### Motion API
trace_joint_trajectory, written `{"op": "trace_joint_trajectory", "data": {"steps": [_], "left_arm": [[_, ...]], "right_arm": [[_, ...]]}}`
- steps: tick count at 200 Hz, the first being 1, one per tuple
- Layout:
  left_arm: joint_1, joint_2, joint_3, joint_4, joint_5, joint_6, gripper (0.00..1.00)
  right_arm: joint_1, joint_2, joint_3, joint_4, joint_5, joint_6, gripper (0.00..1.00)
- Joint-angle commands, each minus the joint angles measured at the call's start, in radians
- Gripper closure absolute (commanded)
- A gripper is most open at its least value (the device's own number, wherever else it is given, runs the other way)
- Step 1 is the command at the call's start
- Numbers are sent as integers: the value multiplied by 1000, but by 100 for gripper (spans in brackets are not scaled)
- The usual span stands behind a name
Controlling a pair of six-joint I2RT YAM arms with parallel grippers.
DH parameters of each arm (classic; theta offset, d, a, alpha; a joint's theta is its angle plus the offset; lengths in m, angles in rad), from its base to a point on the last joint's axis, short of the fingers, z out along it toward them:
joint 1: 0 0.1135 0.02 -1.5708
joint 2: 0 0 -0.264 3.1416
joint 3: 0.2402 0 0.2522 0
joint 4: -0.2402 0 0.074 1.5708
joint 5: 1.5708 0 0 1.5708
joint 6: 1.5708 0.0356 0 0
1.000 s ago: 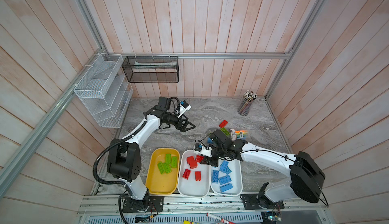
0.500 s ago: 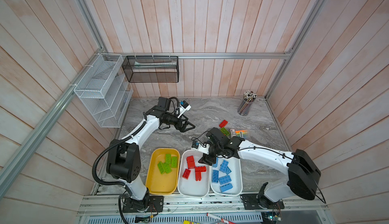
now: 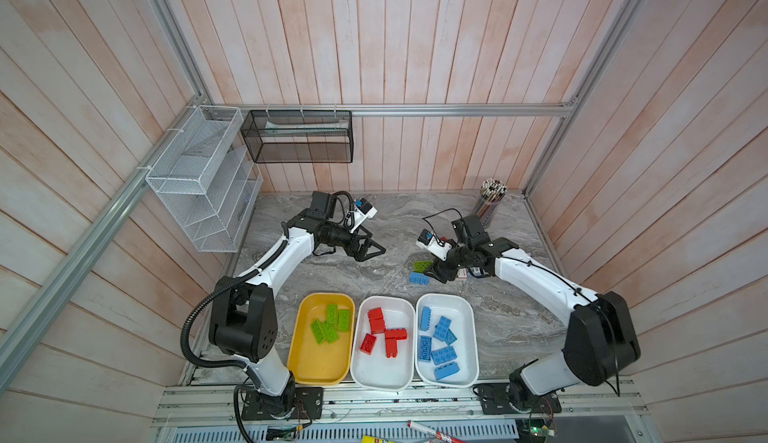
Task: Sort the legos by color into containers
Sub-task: 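Return the right gripper to the pile and grasp a blue brick, then carry the blue brick into the third white tub and release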
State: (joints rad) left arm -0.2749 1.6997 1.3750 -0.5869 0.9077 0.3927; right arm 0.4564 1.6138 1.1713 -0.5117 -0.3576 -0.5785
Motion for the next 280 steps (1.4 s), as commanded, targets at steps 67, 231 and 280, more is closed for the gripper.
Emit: {"op": "trace_joint_trajectory", "data": {"steps": [67,231,280], "left_arm": [[8,-24,-21,7,26,16,0],[9,-21,-24,4,40,7,0],[8,-38,-27,-10,50,11,0]], "right_arm": [[20,237,96,-93,-85,-80,39],[66,273,85,-24,19,-47,81],[71,5,26,-76,-90,30,83]]}}
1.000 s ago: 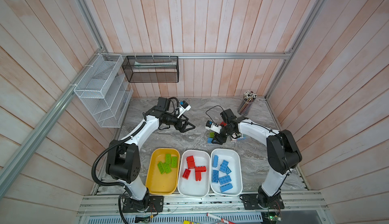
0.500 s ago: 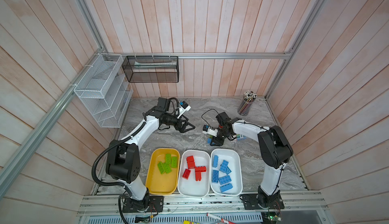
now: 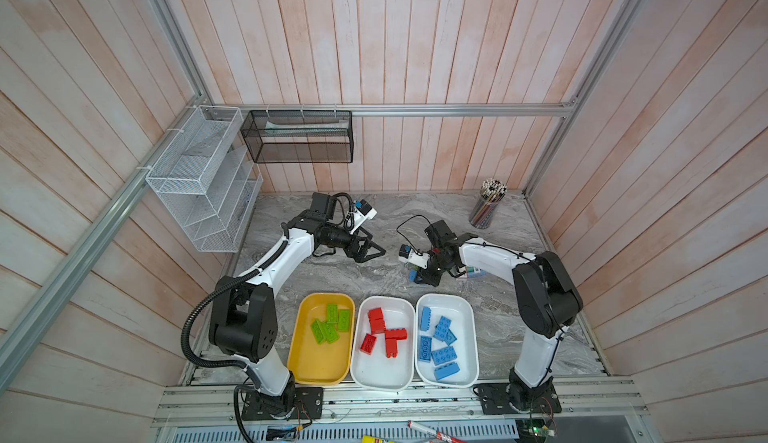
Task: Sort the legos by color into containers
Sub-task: 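Carry the blue brick into the third white tub and release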
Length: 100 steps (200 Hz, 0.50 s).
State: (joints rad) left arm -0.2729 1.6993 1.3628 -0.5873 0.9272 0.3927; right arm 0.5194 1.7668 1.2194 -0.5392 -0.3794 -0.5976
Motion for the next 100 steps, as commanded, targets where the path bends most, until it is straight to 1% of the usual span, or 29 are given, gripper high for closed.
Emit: {"op": "trace_joint_trajectory", "data": {"steps": [1,26,48,79,100], "left_arm": [[7,-38,-14,-9,31,11,0],[6,-50,-26,-11,42,9,0],[6,-62,-38,-16,55,7,0],[7,-88,-64,-20,78,8,0],[6,-107,-88,-12,94,4,0]], "right_arm": [[7,-153,-23,-51,-68,50,83],[38,-294,-69,-169,-72,73,83],[92,-403,-129,-284,-34,82,82],[170,-487,-218,-444,70,80,81],[211,-528,-270,-485,81,97,81]]}}
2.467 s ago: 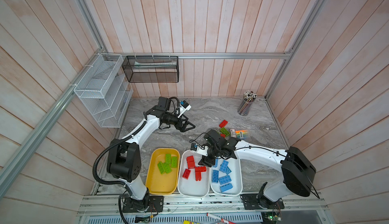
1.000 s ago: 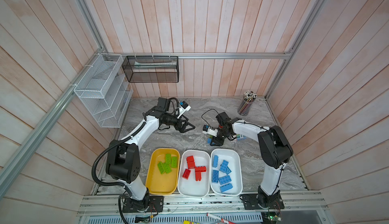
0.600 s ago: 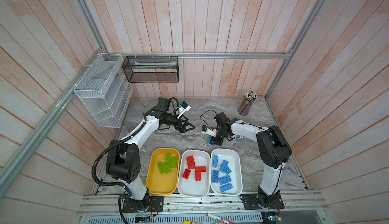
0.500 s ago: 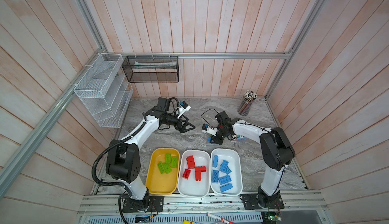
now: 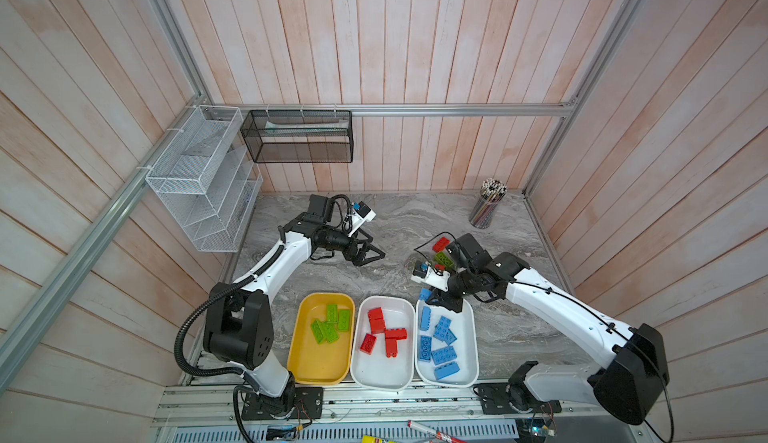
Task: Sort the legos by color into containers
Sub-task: 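Carry the blue brick into the third white tub and release, then return the right gripper to the pile and grasp a lime-green brick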
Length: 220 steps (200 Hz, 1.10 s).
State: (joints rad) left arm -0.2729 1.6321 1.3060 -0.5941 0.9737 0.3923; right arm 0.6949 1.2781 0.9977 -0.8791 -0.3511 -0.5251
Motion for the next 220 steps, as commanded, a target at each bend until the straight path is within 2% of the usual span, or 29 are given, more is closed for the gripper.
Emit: {"op": "trace_joint_trajectory", "data": {"steps": [1,34,87,103,127,143,163,177,197,220], "left_arm": [[6,-41,-32,-5,48,3,0],[6,-54,-58,5,65,-2,0],[6,-49,-54,11,70,-10,0],[7,-47,-51,1,65,-3,0],[7,-52,-50,-1,64,0,0],[8,-55,-49,-3,60,3,0],[7,-54,-45,-8,57,3,0],[7,-57,-48,-6,59,2,0],[6,-62,-49,-7,57,1,0],[6,-63,-47,-3,60,0,0]], "right_arm": [[37,-41,-51,-146,53,25,81],[71,-55,-173,-113,109,17,81],[88,-8,-207,-57,197,-6,76],[94,-2,-208,-59,217,-10,70],[94,-18,-182,-88,216,-13,49],[89,-35,-135,-122,228,-15,44],[38,-49,-58,-123,276,-17,43],[-36,-60,0,-85,253,-18,42],[-132,-76,40,62,213,10,39],[-187,-49,10,277,172,4,35]]}}
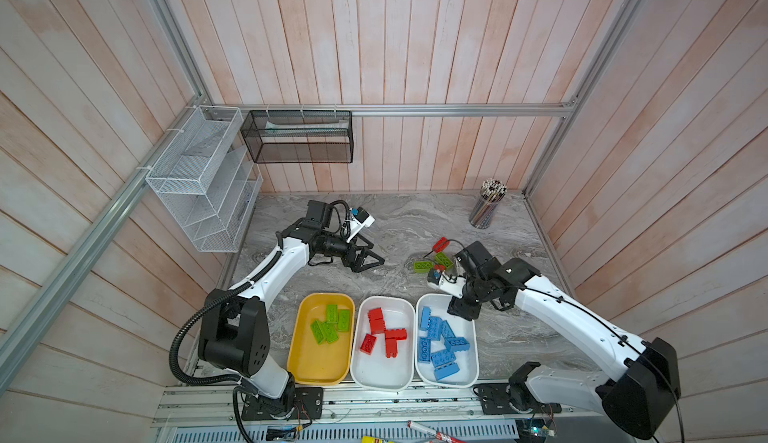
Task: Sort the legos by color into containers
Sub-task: 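Return the right gripper to the pile and grasp a lime-green brick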
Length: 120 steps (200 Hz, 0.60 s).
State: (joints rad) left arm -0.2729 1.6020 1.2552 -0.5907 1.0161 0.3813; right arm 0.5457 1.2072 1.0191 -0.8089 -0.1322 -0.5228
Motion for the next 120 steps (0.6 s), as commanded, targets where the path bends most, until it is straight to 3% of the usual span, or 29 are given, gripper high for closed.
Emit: {"op": "trace_joint_trajectory", "data": {"steps": [1,16,38,120], "left_arm": [[6,-33,4,-7,18,12,0],[7,-32,11,-18,18,18,0],[7,-35,6,-22,20,24,0],[7,-41,-6,-7,35,20,0]], "right_arm": [[-39,26,-10,216,-48,-1,35],[-59,110,18,255,-142,-65,33],[-71,252,75,260,-192,-170,31],[-121,707,361,150,-239,-358,29]]}}
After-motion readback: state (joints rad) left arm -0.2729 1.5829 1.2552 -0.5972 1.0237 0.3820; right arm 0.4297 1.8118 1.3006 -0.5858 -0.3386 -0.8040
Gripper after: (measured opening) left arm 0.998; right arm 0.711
